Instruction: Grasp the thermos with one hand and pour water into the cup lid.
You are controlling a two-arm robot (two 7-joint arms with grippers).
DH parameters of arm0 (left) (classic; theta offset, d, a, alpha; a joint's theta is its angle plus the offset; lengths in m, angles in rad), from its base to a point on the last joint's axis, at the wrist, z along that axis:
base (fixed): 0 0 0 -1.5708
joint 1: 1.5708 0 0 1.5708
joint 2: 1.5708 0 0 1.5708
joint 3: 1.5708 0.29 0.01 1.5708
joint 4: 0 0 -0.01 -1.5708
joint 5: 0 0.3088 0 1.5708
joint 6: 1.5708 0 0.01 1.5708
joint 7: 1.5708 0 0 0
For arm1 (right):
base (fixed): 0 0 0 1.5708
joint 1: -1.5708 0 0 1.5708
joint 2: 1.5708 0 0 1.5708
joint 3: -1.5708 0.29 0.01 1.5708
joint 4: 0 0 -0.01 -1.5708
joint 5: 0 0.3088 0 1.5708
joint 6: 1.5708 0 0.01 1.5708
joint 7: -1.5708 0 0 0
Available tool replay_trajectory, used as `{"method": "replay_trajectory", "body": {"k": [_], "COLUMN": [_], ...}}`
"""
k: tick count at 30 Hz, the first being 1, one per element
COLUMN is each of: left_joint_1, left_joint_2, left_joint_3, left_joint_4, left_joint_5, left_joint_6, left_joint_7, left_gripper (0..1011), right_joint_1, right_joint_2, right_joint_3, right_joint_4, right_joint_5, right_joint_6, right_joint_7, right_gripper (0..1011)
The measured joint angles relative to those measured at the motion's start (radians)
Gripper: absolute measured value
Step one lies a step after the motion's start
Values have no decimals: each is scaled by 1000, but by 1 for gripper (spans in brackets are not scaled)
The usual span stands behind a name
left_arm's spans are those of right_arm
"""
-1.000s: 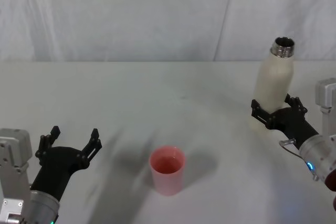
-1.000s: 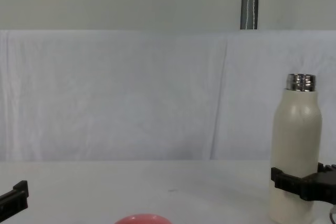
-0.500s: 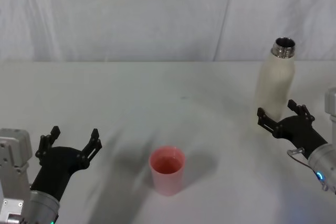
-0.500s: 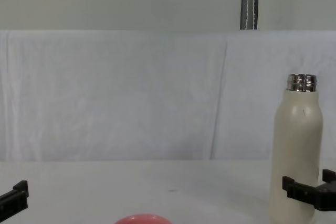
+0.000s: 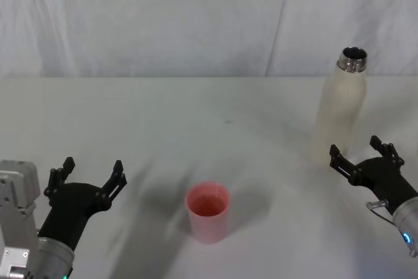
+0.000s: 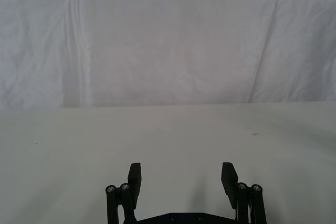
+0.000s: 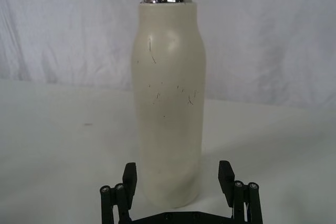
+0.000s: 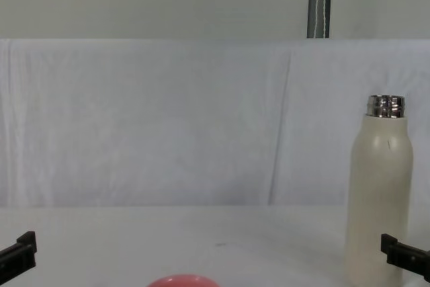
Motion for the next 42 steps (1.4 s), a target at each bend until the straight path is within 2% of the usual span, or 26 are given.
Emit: {"method": "replay_trajectory", "body": {"k": [6,10,13,42], "left_joint_1": [0,0,0,0], "left_joint_2": [0,0,0,0], "left_joint_3": [0,0,0,0], "left_joint_4": [0,0,0,0], "left_joint_5": [0,0,0,0], "left_joint_6": [0,0,0,0], "left_joint_7": [0,0,0,0], "left_gripper": [1001,1001,1001,1001], "right_joint_1": [-51,-84,-96,-79], "right_joint_2": [-11,-13,-12,-13], "right_joint_3": [6,5,2,3], "right_joint_4": [-37,-60,-69,-55], "right_joint_5": [-33,-52,-55,-51], "right_joint_6": [-51,-103,-121,-100], "right_joint_7": [-31,-24,-12,-20], "right_gripper": [1002,1002,1002,1002]}}
